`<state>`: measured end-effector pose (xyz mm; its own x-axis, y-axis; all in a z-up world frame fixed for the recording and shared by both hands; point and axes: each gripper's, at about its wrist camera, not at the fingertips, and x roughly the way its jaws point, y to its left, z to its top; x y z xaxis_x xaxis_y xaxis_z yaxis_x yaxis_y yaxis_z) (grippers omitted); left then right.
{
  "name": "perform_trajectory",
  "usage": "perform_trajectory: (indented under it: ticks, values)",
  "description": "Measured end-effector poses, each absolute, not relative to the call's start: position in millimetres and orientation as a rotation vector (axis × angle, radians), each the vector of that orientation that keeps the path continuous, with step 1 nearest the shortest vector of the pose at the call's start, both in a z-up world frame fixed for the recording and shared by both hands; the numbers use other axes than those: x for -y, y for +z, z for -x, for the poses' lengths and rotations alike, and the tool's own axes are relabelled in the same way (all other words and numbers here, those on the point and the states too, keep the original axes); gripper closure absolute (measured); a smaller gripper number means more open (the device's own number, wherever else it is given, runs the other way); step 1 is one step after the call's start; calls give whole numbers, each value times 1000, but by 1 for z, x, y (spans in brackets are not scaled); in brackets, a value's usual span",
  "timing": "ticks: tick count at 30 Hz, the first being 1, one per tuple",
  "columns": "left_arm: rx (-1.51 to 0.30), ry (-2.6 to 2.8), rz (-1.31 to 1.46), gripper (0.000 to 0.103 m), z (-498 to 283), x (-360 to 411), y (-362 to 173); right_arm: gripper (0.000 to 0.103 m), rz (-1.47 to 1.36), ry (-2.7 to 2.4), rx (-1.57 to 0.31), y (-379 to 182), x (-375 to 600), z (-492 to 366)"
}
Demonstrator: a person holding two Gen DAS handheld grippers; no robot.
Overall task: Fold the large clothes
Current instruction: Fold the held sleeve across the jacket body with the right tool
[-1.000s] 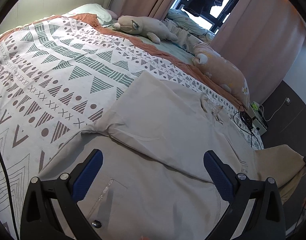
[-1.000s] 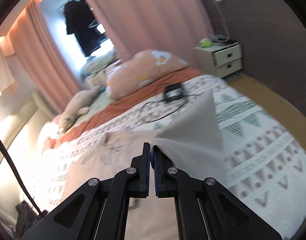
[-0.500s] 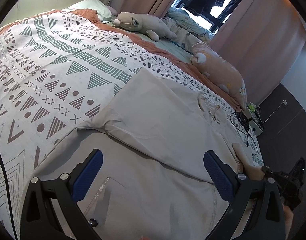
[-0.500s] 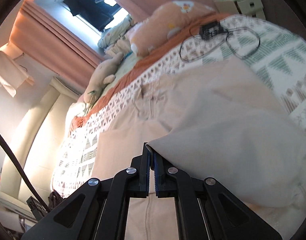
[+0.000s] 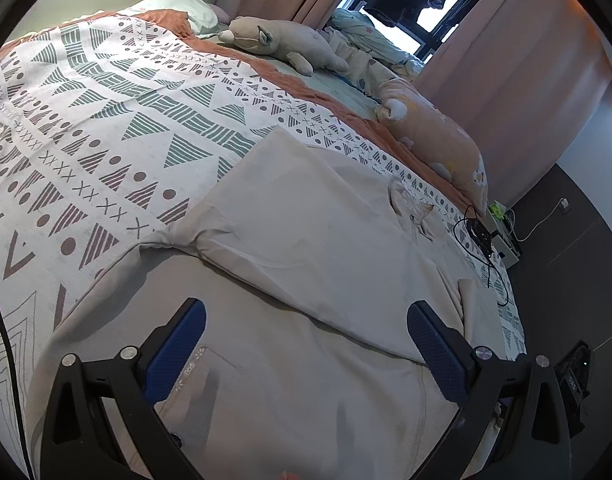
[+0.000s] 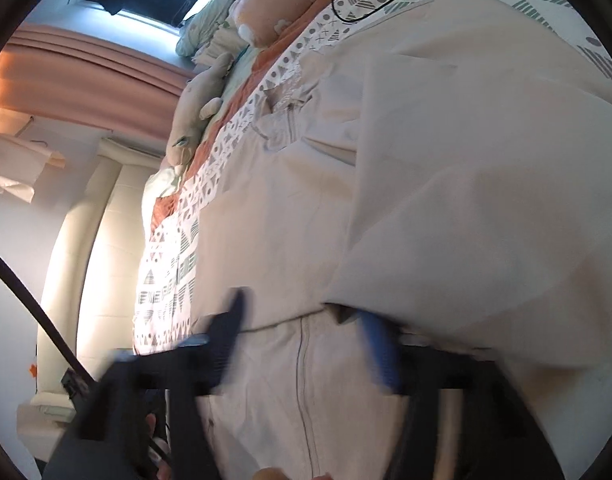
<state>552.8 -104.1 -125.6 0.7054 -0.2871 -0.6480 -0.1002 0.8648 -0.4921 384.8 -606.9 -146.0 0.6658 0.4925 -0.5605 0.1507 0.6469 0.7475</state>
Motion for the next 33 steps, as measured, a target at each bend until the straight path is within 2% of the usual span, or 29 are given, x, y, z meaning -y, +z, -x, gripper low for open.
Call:
perform_trajectory:
  ticks: [10, 16, 23, 24, 25, 26, 28, 33]
  values:
    - [-792, -113, 529, 0, -550, 107, -127, 16, -706, -10, -779, -115, 671, -310]
    - [-796, -118, 520, 0, -551, 108, -128, 16, -761, -170, -780, -129, 720, -288]
    - [-791, -113, 547, 0, -551, 100, -127, 18, -814, -255, -851, -162, 733, -313]
    - [-791, -114, 550, 0, -552, 98, -127, 40, -825, -241, -849, -165, 732, -321]
    - [-792, -112, 552, 0, -552, 96, -126, 67, -828, -236, -861, -166, 726, -327]
    - [-791, -104, 556, 0, -552, 93, -126, 80, -833, -234, -865, -169, 722, -331]
    - [-779, -85, 569, 0, -550, 85, -124, 99, -862, -197, -822, -163, 718, -335]
    - [-753, -55, 593, 0, -547, 70, -120, 100, -702, -109, -716, -99, 675, -338]
